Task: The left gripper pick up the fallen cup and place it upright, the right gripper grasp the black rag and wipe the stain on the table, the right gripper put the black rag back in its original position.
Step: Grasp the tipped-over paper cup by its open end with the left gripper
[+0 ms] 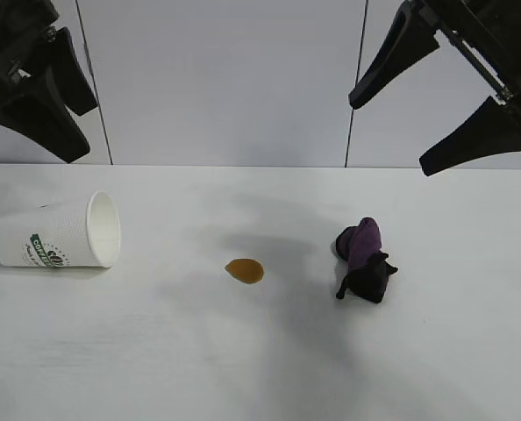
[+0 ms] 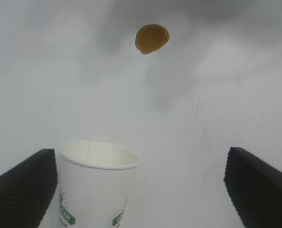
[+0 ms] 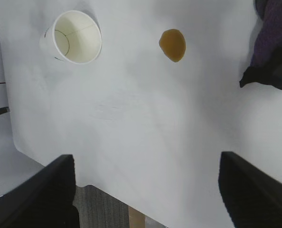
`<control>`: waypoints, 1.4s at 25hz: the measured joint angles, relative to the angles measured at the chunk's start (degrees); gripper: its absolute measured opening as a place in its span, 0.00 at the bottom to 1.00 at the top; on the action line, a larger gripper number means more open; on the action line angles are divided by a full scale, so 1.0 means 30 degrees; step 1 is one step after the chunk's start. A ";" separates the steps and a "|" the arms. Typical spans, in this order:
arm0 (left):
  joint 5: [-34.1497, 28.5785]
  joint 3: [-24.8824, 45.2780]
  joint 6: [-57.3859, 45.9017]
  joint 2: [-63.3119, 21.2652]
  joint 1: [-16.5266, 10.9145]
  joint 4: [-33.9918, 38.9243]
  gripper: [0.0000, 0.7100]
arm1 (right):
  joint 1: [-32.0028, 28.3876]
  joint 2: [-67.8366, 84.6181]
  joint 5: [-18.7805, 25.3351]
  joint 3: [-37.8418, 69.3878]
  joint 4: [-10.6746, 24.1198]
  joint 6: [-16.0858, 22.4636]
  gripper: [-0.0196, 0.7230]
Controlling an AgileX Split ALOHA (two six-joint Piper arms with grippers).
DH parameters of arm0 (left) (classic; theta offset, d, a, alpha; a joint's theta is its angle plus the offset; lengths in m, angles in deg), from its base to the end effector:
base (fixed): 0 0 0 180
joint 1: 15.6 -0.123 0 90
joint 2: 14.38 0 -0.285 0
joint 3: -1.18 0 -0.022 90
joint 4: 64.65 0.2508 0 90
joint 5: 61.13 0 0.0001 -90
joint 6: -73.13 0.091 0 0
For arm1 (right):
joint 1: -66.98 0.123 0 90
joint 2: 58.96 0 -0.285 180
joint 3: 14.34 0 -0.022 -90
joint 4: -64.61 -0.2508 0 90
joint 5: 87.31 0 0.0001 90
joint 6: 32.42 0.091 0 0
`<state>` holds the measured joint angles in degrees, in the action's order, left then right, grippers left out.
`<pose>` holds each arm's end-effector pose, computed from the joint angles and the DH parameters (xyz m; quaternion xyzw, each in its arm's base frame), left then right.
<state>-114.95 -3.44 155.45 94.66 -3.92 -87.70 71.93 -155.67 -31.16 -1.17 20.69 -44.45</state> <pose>0.3628 -0.1044 0.2724 0.6455 0.7187 -0.0405 0.2553 0.3000 0.0786 0.2730 0.0312 0.9354 0.3260 0.1332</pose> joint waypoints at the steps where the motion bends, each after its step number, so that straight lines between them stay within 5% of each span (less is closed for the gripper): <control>1: 0.0000 0.0000 0.0078 0.0000 0.0000 0.0448 0.97 | 0.0000 0.0000 0.0000 0.0000 0.0000 0.0000 0.79; 11: -0.0324 0.0000 -0.0727 0.0000 0.0000 0.4401 0.97 | 0.0000 0.0000 0.0000 0.0000 0.0000 0.0000 0.79; 18: -0.0342 0.0000 -0.1949 0.0758 0.0176 0.5221 0.97 | 0.0000 0.0000 0.0000 0.0000 0.0000 0.0000 0.79; 27: 0.1631 -0.0078 -0.4480 0.2122 0.1638 0.6960 0.97 | 0.0000 0.0000 0.0017 0.0000 0.0141 0.0000 0.79; 35: 0.0677 -0.0123 -0.4980 0.2122 0.1740 0.6705 0.97 | 0.0000 0.0000 0.0000 0.0000 0.0345 0.0000 0.79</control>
<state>-112.92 -3.81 140.51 101.02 1.30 -67.58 71.93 -155.67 -31.16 -1.17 21.72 -44.45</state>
